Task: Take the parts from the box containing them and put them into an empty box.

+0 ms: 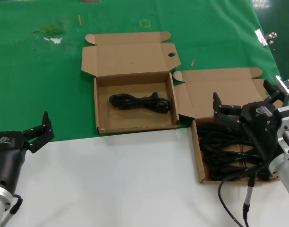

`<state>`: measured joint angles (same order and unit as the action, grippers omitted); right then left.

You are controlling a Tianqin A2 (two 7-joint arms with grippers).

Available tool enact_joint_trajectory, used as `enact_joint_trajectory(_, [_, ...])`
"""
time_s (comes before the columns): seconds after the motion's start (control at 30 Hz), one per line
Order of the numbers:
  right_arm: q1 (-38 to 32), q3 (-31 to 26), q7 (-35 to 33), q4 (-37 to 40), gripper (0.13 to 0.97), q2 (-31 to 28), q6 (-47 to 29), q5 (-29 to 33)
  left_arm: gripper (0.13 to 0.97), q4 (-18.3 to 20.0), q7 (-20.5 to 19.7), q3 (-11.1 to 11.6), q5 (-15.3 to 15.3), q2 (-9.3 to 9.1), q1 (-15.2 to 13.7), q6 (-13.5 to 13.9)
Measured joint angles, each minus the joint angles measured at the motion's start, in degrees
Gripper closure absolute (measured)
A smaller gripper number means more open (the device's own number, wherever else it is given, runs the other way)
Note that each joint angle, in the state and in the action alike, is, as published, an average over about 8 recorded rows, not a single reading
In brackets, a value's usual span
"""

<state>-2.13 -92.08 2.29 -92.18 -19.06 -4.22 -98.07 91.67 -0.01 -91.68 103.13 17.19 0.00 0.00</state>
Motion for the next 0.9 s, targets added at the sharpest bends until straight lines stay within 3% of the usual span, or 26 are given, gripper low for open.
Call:
enact_joint_trajectory(0.33, [1.5,0.3,-1.7,0.4,0.129,1.4,3.0,-3.7,0.132,0.0,0.0,0.0,0.0,0.00,0.0,0.0])
enact_joint_trajectory(0.9, [1.6,0.3,-1.7,0.4,0.129,1.4,3.2,-3.8,0.132,0.0,0.0,0.0,0.0,0.00,0.0,0.0])
